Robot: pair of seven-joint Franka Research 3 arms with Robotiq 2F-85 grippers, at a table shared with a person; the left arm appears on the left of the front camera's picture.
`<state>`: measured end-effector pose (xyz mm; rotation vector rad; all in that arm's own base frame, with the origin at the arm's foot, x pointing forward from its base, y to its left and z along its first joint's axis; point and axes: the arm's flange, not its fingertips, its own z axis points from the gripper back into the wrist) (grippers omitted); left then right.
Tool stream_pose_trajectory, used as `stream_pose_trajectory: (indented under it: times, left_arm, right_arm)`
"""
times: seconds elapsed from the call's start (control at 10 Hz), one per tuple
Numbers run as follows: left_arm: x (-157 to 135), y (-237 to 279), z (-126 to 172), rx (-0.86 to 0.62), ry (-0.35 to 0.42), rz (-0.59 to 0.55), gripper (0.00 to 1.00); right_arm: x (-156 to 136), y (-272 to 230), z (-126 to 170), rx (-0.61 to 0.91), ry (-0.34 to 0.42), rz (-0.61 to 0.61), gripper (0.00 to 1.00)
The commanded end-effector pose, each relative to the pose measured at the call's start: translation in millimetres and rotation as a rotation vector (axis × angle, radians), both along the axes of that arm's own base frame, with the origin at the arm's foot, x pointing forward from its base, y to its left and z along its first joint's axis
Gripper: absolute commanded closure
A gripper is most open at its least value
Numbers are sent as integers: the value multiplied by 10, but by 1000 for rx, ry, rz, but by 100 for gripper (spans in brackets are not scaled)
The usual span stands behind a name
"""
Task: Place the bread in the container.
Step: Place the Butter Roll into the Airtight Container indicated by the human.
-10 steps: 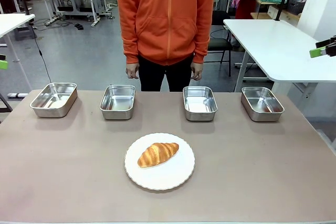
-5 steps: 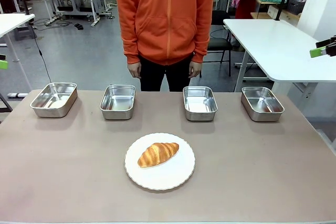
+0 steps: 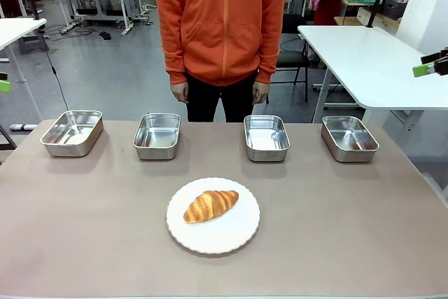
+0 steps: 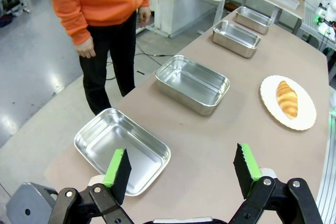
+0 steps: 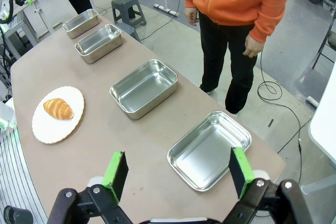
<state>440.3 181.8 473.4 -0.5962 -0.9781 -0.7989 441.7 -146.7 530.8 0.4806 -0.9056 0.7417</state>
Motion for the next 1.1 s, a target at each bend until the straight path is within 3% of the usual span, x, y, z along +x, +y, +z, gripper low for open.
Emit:
stream_pose_trajectory:
  times: [0.0,1.0]
  left_arm:
    - [-18,12,12,-5,-16,-9,0]
    - [-18,12,12,-5,-16,-9,0]
  right_arm:
    - [-1,10,23,7,-11,3,0]
    - [-1,10,23,7,-11,3,0]
